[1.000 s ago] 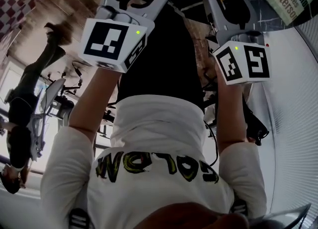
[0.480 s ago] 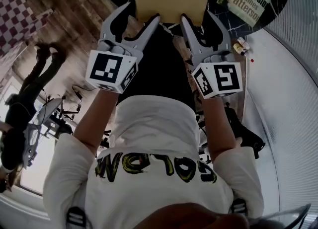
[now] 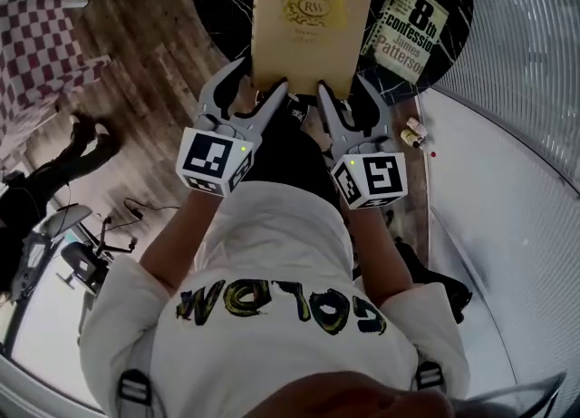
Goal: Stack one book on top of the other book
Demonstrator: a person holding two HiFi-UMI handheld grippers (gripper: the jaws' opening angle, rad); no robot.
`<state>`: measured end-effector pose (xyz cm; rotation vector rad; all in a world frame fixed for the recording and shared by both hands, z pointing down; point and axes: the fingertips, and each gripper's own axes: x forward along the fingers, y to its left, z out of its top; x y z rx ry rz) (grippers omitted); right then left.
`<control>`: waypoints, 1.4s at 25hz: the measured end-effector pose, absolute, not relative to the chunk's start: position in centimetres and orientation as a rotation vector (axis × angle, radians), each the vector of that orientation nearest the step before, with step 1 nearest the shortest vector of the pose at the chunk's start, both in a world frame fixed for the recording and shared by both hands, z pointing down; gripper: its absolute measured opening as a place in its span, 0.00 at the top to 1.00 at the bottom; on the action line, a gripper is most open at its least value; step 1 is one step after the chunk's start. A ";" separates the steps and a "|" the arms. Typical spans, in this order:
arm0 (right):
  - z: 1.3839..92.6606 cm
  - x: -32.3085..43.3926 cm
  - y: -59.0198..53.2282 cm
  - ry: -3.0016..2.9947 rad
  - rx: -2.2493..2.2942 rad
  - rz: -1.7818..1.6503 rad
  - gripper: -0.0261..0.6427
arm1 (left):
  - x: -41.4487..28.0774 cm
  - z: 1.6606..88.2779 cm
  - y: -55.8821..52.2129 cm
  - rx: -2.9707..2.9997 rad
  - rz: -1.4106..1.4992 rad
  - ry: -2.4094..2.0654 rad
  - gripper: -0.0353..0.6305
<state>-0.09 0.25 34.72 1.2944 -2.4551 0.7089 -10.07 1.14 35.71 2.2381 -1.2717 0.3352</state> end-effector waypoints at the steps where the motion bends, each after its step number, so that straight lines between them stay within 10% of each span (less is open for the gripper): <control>1: 34.3 0.0 0.3 -2.460 1.297 0.704 0.64 | -10.0 35.3 1.2 2.240 0.333 -1.275 0.54; 26: 24.3 11.8 3.4 -2.287 1.653 0.651 0.64 | 2.1 26.1 1.7 2.422 0.326 -0.953 0.54; 35: 33.1 15.1 6.4 -2.230 1.773 0.711 0.64 | 5.5 34.6 3.7 2.459 0.395 -0.845 0.54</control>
